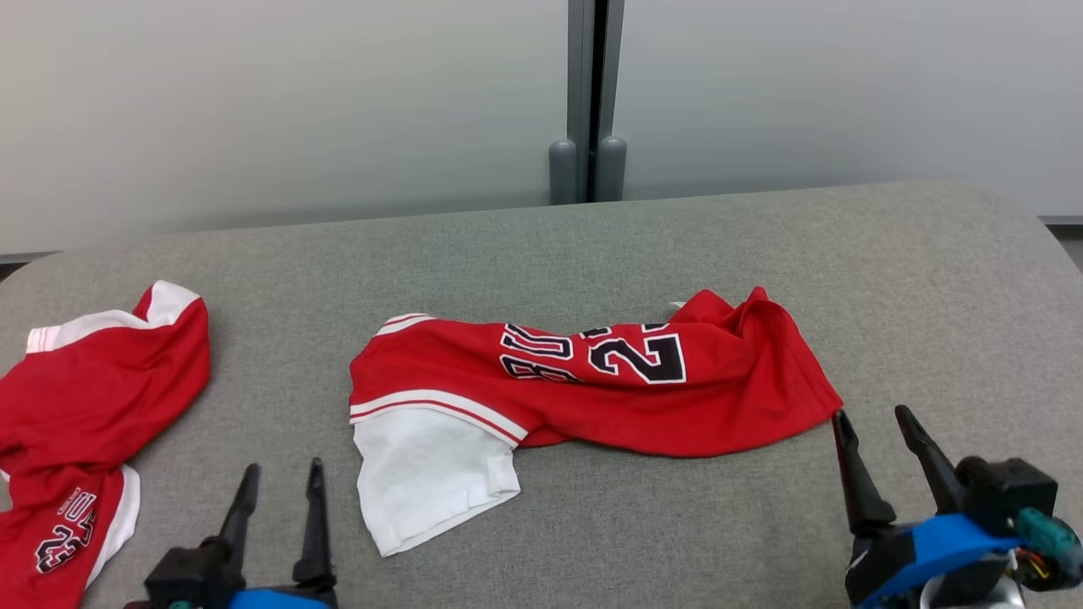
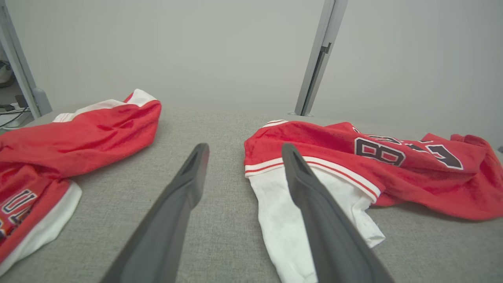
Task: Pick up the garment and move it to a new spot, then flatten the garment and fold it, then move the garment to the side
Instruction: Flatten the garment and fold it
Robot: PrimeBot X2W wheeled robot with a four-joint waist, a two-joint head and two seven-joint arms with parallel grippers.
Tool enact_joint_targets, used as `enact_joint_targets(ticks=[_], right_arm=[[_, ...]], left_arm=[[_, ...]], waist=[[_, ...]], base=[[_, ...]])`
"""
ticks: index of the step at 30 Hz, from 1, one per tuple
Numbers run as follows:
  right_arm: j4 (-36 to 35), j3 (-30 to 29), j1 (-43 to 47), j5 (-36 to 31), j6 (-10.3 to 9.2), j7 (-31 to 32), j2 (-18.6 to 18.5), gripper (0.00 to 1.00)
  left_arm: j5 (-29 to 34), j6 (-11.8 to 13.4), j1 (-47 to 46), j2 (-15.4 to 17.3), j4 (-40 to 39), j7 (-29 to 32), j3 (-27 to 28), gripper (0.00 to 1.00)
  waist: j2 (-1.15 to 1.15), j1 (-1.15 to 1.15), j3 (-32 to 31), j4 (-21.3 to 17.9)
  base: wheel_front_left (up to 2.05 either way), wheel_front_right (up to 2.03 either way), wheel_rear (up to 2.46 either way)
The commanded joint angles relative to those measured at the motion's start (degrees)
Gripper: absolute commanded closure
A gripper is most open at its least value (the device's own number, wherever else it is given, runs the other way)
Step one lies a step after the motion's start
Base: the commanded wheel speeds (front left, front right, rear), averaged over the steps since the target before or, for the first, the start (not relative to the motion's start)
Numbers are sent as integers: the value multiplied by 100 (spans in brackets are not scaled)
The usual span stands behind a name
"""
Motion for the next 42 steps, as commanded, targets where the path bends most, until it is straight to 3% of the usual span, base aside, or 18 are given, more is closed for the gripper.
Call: enact_joint_targets(ticks=[1,9,16,25,34,35,36,37,38,39,42], right_arm=[[84,-57,-155,88,1,116,-2,0],[868,-595,-940,-264,1,1060,-4,0],[1845,-908,-1588,-316,1,1471,-2,0],[3052,-1168,-2453,-462,2,1198,-3,0],[4118,-1101,-2756,-1194,3,1393,-40,0],[4193,-1023,-2754,-1257,9,1397,-31,20],[4247,-976,-2743,-1295,10,1378,-18,81],[4296,-933,-2731,-1298,10,1362,-7,100],[4331,-896,-2707,-1287,10,1342,-1,100],[4333,-863,-2678,-1264,9,1309,-5,100],[4183,-810,-2585,-1101,8,1095,-23,100]], left_arm=[[39,-14,-127,10,20,57,-70,0],[-181,-51,-492,-133,859,989,-502,0],[-366,-76,-830,-202,1464,1327,-722,0],[-519,-90,-1090,-251,1896,1654,-997,0],[-569,-112,-1115,-273,2202,1982,-1333,0],[-587,-128,-1083,-279,2246,2083,-1402,0],[-614,-139,-1051,-284,2274,2171,-1476,2],[-639,-155,-1030,-295,2278,2207,-1533,21],[-647,-168,-1013,-301,2264,2214,-1577,81],[-673,-180,-994,-302,2230,2198,-1610,100],[-750,-176,-966,-261,2001,1924,-1573,100]], waist=[[0,0,47,-17],[0,0,272,20],[0,0,514,66],[0,0,905,220],[0,0,1083,394],[0,0,1081,405],[0,0,1071,417],[0,0,1057,428],[0,0,1041,434],[0,0,1019,437],[0,0,916,422]], base=[[0,0,0],[0,0,0],[0,0,0],[0,0,0],[0,0,0],[0,0,0],[0,0,0],[0,0,0],[0,0,0],[0,0,0],[0,0,0]])
